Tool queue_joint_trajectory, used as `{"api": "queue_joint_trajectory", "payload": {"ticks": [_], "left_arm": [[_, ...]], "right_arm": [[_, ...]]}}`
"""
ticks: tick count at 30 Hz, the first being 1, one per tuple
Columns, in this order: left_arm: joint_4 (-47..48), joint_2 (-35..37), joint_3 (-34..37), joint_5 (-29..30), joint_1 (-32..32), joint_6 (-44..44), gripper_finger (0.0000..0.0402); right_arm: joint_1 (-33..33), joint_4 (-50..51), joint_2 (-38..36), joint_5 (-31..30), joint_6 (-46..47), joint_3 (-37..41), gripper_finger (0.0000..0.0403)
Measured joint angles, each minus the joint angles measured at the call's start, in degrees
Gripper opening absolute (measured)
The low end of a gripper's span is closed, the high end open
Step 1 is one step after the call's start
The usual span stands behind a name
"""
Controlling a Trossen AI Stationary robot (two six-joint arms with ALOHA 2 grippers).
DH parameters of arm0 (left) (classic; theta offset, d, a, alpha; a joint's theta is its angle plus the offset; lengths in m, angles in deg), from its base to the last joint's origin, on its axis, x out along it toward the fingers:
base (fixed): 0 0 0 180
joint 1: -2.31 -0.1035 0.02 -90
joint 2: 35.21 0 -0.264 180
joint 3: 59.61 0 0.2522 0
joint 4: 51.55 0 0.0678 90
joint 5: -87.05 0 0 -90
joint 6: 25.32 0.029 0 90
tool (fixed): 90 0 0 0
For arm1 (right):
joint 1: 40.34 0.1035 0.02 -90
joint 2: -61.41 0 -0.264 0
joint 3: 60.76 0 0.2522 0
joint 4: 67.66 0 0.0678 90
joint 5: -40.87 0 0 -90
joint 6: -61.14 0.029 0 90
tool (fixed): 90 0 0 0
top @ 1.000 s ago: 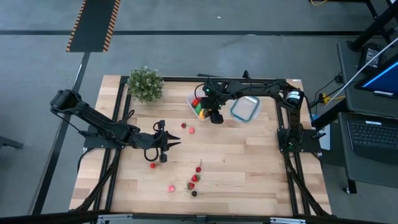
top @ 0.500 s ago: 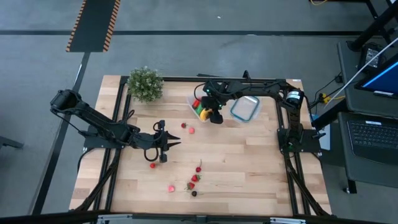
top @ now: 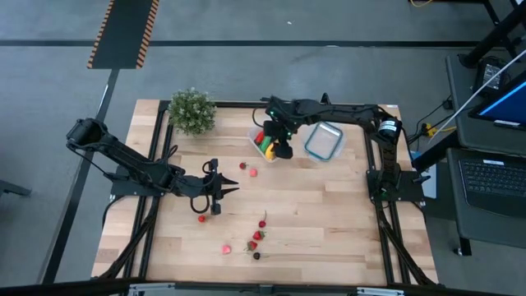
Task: Pick and placing Produce into tupperware
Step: Put the left red cherry into the transparent container
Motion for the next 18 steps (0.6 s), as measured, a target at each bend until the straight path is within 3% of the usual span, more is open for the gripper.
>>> {"api": "queue_joint_trajectory", "payload": {"ticks": [6, 10, 18], "left_arm": [[0.0, 0.0, 0.0, 0.01, 0.0, 0.0, 0.0069], [0.0, 0.0, 0.0, 0.0, 0.0, 0.02, 0.0069], [-0.24, 0.0, 0.0, 0.02, 0.0, 0.37, 0.0069]], "right_arm": [[0.0, 8.44, -0.06, 2.75, 3.2, -4.78, 0.0203], [-0.09, 7.92, -1.35, 8.19, 3.14, -4.83, 0.0204], [-0.35, 5.54, -8.79, 9.47, 3.25, -1.28, 0.0204]]}}
